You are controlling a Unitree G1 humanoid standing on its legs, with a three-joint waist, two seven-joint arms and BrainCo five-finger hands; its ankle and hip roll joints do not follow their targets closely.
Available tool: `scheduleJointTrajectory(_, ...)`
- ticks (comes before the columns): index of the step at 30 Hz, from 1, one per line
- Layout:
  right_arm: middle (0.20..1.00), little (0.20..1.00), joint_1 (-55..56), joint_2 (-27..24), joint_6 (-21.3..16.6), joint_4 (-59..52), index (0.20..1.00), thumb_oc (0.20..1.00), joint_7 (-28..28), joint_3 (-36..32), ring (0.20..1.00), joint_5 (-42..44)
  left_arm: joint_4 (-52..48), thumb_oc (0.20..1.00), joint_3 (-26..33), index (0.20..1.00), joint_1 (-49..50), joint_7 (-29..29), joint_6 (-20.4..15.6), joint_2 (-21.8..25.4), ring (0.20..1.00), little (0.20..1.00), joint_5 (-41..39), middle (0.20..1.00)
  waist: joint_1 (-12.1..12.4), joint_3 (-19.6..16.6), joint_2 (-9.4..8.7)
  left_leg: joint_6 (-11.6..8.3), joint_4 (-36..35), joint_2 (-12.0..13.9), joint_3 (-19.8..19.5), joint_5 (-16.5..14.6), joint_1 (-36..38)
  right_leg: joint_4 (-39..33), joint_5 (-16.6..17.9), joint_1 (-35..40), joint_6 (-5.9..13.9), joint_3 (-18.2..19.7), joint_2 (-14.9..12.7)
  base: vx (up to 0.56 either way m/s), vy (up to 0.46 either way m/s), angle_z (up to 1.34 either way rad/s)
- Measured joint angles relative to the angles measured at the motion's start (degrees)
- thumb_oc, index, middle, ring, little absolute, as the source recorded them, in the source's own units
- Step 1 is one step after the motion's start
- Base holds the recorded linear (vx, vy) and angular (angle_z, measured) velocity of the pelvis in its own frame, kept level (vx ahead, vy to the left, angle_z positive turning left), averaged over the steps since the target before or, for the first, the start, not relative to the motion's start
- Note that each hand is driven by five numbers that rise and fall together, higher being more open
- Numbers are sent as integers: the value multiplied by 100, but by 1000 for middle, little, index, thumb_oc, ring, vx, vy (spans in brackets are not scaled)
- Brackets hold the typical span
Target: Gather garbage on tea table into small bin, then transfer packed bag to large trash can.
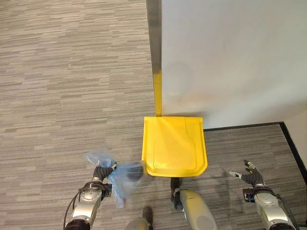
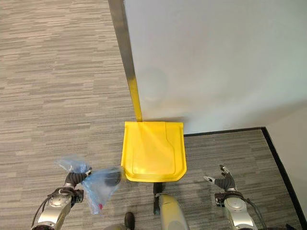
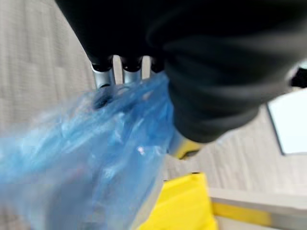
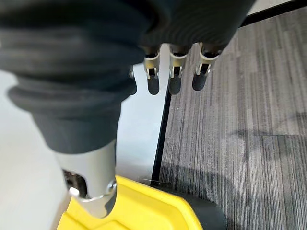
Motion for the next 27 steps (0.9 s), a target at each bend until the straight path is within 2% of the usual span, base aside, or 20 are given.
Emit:
scheduleJointTrajectory(4,1000,1000,68,12,11,42,1000,1000,15,44,1000,12,4,200,8,200,229,4,2,4,200,200,0,200,29,-160,-15,-1,9,-124,1,1,159,317,-2,-16,6,120,-147,-74,38,4)
scheduleJointTrajectory(6,1000,1000,110,13,24,63,1000,1000,28,214,1000,-30,4,200,12,200,398,7,6,24,200,200,1,200,44,-357,-124,3,37,-201,16,0,203,307,-26,37,46,142,-226,-160,52,4)
scheduleJointTrajectory(9,1000,1000,102,45,28,41,1000,1000,93,442,1000,-138,8,200,17,200,502,8,13,71,200,200,1,200,117,-413,-326,26,227,-352,50,-15,217,199,1,207,82,266,-306,-176,66,-5)
scheduleJointTrajectory(10,1000,1000,82,70,25,28,1000,1000,117,451,1000,-172,8,200,17,200,534,10,12,94,200,200,2,200,150,-427,-381,100,212,-407,85,-59,222,163,31,208,126,318,-344,-188,70,-22)
scheduleJointTrajectory(11,1000,1000,72,123,32,32,1000,1000,132,451,1000,-221,10,200,15,200,531,9,15,135,200,200,3,200,165,-386,-496,310,219,-577,120,64,210,31,182,202,318,450,-447,-255,74,-22)
scheduleJointTrajectory(12,1000,1000,107,184,47,121,1000,1000,133,435,1000,-277,37,200,14,200,606,8,18,144,200,200,3,200,180,-340,-547,401,252,-670,215,144,194,-244,381,328,547,522,-509,-340,73,-14)
scheduleJointTrajectory(13,1000,1000,150,283,61,295,1000,1000,137,440,1000,-278,47,200,12,200,637,8,16,184,200,200,2,200,226,-255,-573,448,520,-763,243,166,-51,-637,584,397,935,629,-555,-310,52,-7)
scheduleJointTrajectory(14,1000,1000,141,322,62,358,1000,1000,146,448,1000,-278,46,200,12,200,621,7,18,218,200,200,2,200,225,-186,-572,541,568,-786,266,216,-194,-805,555,392,1086,693,-557,-212,26,1)
scheduleJointTrajectory(15,1000,1000,121,340,68,421,1000,1000,152,454,1000,-276,47,200,13,200,600,8,22,222,200,200,2,200,256,-98,-500,698,613,-726,317,313,-332,-700,384,287,1262,748,-496,-92,6,-8)
scheduleJointTrajectory(16,1000,1000,85,345,70,434,1000,1000,170,454,1000,-276,48,200,12,200,565,7,24,207,200,200,2,200,344,30,-392,747,654,-632,382,375,-432,14,97,29,1281,757,-417,-81,-34,-17)
scheduleJointTrajectory(17,1000,1000,75,346,69,426,1000,1000,194,452,1000,-275,57,200,6,200,570,0,31,200,200,200,2,200,386,108,-298,760,697,-567,393,419,-509,709,-231,-136,1217,746,-313,11,-74,-18)
scheduleJointTrajectory(18,1000,1000,98,340,66,376,1000,1000,195,445,1000,-271,62,200,14,200,581,2,46,189,200,200,3,200,409,130,-229,751,627,-498,393,477,-589,1036,-472,-80,1142,745,-274,45,-101,-3)
scheduleJointTrajectory(19,1000,1000,83,339,64,339,1000,1000,196,443,1000,-270,50,200,22,200,573,4,53,190,200,200,3,200,434,129,-203,733,598,-492,368,534,-685,1194,-694,5,1133,723,-237,86,-68,-6)
scheduleJointTrajectory(20,1000,1000,74,351,58,306,1000,1000,195,441,1000,-271,3,200,40,200,581,7,55,194,200,200,3,200,483,139,-206,648,463,-475,352,543,-703,1121,-844,142,983,745,-163,106,-89,-12)
scheduleJointTrajectory(21,1000,1000,69,386,50,280,1000,1000,195,440,1000,-271,1,200,41,200,585,4,62,217,200,200,3,200,549,120,-246,560,353,-475,329,645,-712,606,-901,488,941,802,-77,120,-93,-13)
scheduleJointTrajectory(22,1000,1000,55,406,47,263,1000,1000,193,440,1000,-271,23,200,54,200,564,8,70,250,200,200,2,200,546,110,-306,528,304,-488,295,705,-756,68,-774,759,607,823,-47,172,-129,10)
scheduleJointTrajectory(23,1000,1000,0,389,51,250,1000,1000,191,443,1000,-271,37,200,44,200,538,7,93,229,200,200,3,200,469,94,-262,453,255,-412,221,751,-830,-42,-758,807,618,809,88,130,-95,23)
scheduleJointTrajectory(24,1000,1000,14,391,49,239,1000,1000,192,452,1000,-270,28,200,44,200,520,8,91,227,200,200,3,200,473,60,-302,375,171,-389,180,801,-818,-97,-721,821,561,888,135,123,-94,26)
scheduleJointTrajectory(27,1000,1000,119,381,45,239,1000,1000,175,437,1000,-267,-15,200,-2,200,548,4,91,230,200,200,3,200,429,-93,-390,212,-61,-285,57,931,-796,-300,-586,899,354,724,212,61,-74,20)
